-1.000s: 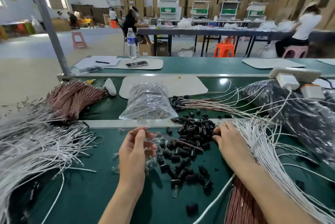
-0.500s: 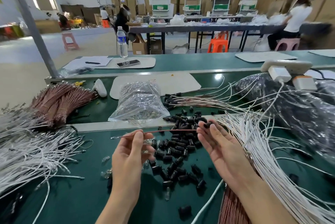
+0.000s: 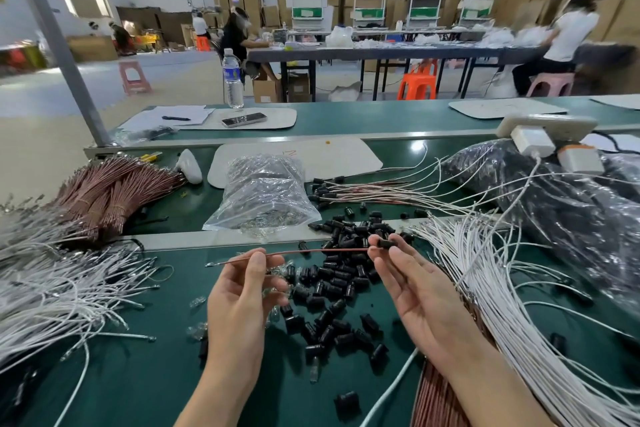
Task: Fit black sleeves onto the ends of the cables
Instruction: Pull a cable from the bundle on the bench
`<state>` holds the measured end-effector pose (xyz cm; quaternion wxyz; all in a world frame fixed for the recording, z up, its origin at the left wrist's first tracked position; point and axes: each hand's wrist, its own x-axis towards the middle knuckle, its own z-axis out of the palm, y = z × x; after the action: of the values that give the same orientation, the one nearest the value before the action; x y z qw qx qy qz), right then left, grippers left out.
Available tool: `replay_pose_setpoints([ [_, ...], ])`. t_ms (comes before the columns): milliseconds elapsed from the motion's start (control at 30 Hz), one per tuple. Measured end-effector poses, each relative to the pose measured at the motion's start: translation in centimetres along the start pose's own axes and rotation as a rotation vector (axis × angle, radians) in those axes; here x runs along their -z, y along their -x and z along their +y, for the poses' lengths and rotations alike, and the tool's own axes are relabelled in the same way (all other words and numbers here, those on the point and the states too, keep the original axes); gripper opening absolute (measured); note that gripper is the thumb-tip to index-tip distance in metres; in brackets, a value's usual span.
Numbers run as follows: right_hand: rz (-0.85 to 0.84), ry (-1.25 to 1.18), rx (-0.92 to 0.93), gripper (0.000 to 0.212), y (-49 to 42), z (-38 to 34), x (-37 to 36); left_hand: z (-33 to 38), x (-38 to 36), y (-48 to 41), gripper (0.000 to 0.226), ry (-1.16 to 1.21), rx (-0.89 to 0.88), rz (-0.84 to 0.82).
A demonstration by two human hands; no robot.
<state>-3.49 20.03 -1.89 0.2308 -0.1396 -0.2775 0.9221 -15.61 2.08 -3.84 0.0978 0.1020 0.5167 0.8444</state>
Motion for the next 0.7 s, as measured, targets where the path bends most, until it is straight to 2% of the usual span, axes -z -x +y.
replay_pose_setpoints([
  [333,0.012,0.037,0.003,0.035,0.09,0.03,-0.03,-0.13,0.03,-0.24,0.022,0.017,0.011,0.005],
  [700,0.056,0.021,0.011,0.033,-0.46,0.22,0.19,0.02,-0.15,-0.23,0.022,-0.012,0.002,-0.077],
])
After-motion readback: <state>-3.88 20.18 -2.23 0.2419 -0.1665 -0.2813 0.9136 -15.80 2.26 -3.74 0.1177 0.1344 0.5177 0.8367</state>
